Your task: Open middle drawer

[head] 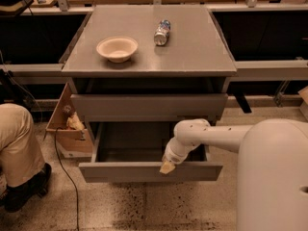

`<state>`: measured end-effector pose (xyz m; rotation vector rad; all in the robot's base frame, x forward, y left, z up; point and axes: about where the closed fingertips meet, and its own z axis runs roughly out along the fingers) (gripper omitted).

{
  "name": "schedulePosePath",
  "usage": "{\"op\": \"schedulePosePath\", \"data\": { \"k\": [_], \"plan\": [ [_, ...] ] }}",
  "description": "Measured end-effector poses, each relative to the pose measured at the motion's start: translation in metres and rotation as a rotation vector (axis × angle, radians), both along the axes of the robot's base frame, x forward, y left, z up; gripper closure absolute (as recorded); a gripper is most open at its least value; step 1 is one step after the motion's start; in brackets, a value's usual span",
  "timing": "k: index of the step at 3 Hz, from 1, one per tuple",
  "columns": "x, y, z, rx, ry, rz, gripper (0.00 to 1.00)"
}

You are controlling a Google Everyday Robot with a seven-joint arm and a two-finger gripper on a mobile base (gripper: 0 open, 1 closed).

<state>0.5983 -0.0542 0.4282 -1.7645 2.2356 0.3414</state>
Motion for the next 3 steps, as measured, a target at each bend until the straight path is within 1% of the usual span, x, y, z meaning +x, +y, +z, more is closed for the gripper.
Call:
{"op": "schedulePosePath", "data": {
  "k": [1, 2, 3],
  "plan": [
    [-0.028, -0.001, 0.015, -0.007, 0.039, 0.027, 0.13],
    [-0.045, 0.0, 0.024, -0.013, 0.067, 0.053, 0.0],
    [-0.051, 0.0, 0.03, -0.019, 0.079, 0.065, 0.0]
  ]
}}
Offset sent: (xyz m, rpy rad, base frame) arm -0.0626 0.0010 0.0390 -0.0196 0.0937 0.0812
